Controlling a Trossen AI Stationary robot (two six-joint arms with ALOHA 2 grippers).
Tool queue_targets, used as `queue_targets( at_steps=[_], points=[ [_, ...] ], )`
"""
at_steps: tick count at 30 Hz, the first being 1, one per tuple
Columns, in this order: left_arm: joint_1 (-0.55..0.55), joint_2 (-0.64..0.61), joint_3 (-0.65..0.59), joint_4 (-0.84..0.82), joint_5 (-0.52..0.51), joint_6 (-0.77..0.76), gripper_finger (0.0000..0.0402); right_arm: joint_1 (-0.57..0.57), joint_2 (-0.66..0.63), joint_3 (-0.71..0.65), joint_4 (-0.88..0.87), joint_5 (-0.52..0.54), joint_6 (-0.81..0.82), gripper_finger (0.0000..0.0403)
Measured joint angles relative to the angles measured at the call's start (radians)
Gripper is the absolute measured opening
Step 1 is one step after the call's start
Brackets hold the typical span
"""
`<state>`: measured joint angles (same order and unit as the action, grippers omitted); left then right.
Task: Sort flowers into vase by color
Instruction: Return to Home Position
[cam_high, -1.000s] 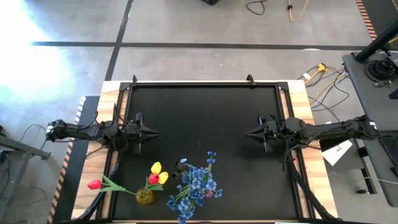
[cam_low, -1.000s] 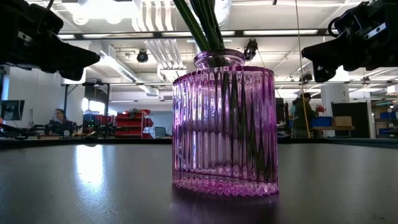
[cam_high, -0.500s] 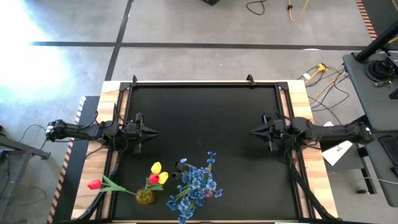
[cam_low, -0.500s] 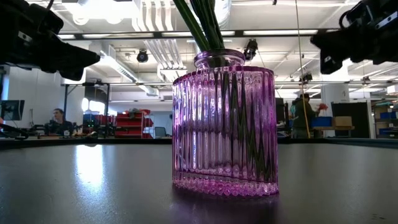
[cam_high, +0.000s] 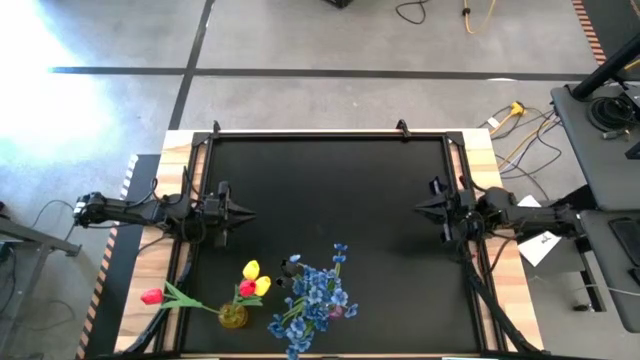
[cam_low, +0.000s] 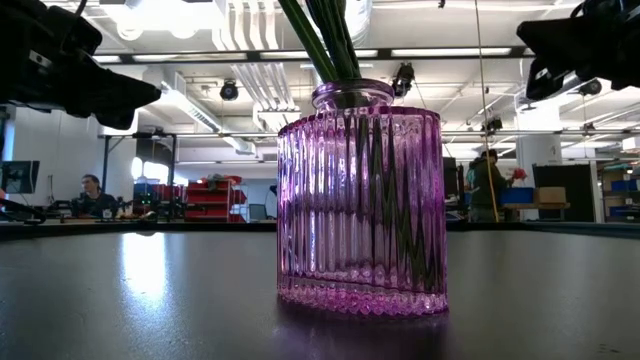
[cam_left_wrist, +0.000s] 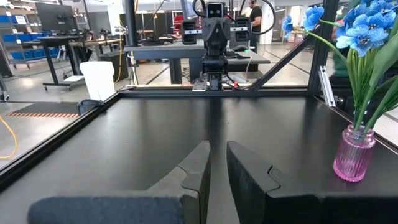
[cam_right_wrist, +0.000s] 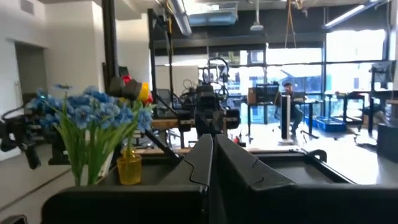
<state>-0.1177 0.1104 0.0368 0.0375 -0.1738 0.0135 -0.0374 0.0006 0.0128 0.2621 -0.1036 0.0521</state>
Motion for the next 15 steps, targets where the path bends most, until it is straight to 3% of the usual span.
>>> queue_targets(
  at_steps=[15],
  points=[
    [0.0,0.005,0.0,0.001,0.0,0.0,0.0039,0.0,0.056,0.001,0.027,0.0,0.0,0.0013]
  ],
)
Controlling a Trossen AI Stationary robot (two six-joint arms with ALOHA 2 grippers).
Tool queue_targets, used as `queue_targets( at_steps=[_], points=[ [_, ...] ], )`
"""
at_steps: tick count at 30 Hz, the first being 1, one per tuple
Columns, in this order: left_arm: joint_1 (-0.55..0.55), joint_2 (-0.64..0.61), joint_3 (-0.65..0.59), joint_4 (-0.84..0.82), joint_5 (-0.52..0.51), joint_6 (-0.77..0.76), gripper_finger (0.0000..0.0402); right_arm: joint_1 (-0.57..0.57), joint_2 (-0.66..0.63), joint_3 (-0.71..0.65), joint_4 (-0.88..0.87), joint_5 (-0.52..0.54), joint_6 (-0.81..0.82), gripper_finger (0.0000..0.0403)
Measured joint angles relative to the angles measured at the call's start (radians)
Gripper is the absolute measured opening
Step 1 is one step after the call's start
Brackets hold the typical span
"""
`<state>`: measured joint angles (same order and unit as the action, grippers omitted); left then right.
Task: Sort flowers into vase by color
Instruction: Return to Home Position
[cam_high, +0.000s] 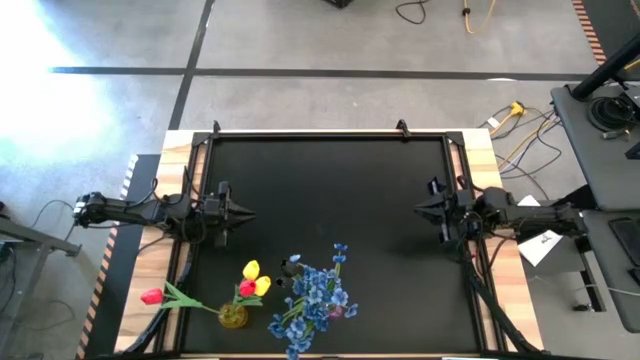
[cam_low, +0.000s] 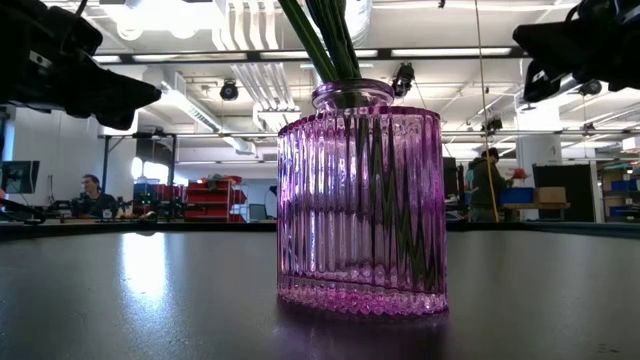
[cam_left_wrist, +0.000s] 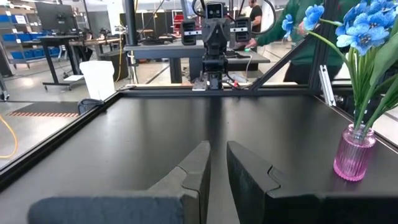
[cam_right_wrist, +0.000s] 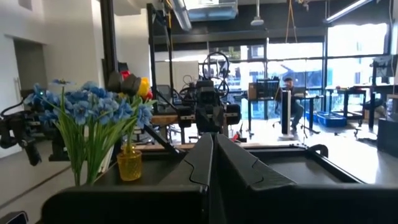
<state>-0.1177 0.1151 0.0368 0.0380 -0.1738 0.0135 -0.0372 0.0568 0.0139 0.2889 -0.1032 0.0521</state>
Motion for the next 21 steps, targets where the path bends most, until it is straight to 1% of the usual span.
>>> queue_targets(
  at_steps=[21],
  points=[
    [0.0,0.002,0.0,0.0,0.0,0.0,0.0039,0.0,0.012,0.0,-0.001,0.0,0.0,0.0013]
  ],
)
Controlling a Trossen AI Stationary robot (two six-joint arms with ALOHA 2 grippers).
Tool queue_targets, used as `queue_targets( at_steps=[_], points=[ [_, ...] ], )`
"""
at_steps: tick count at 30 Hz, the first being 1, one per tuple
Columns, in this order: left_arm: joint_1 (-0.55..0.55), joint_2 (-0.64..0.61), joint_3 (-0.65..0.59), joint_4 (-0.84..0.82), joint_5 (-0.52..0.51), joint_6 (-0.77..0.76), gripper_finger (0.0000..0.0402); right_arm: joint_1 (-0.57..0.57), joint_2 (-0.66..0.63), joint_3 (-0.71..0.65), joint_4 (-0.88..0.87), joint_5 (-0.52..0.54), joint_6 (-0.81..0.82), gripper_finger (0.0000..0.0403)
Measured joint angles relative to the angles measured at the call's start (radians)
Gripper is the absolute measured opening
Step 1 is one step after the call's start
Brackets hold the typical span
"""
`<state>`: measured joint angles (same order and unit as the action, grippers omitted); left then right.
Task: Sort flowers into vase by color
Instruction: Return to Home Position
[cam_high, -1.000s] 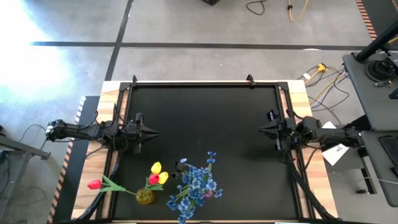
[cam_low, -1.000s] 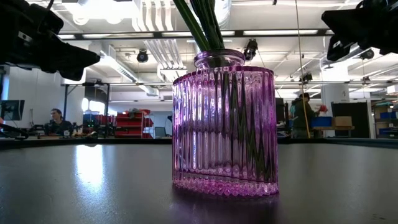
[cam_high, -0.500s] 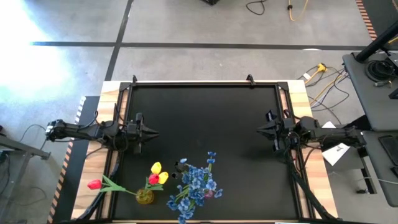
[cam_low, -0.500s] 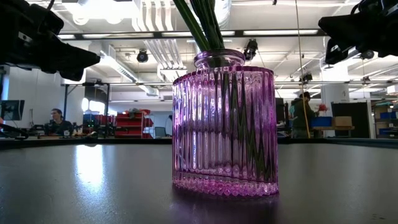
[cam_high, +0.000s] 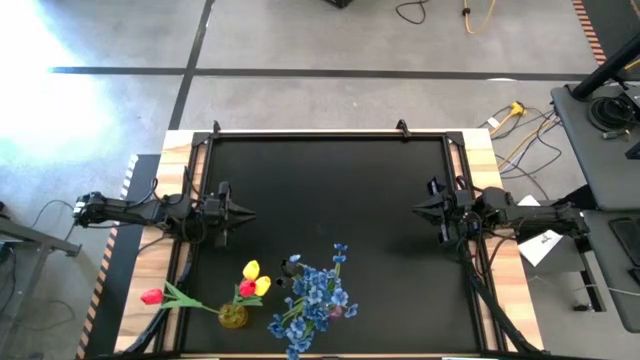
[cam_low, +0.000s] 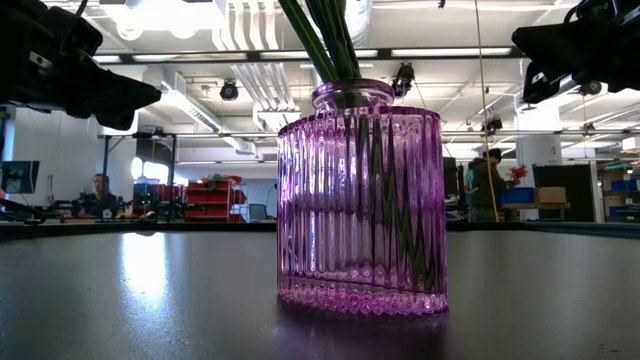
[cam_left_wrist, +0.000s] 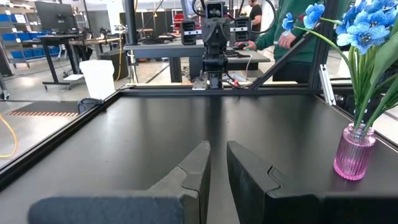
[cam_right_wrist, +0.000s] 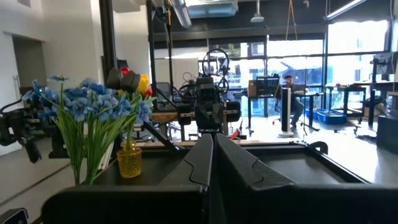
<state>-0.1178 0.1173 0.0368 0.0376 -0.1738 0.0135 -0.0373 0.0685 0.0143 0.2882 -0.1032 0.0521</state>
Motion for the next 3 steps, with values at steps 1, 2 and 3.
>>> queue_targets(
  at_steps=[1,2,3],
  points=[
    [0.0,0.0,0.0,0.0,0.0,0.0,0.0039,0.0,0.0,0.0,0.0,0.0,0.0,0.0013],
    [0.0,0.0,0.0,0.0,0.0,0.0,0.0039,0.0,0.0,0.0,0.0,0.0,0.0,0.0013],
    [0.0,0.0,0.0,0.0,0.0,0.0,0.0039,0.0,0.0,0.0,0.0,0.0,0.0,0.0013]
  ],
)
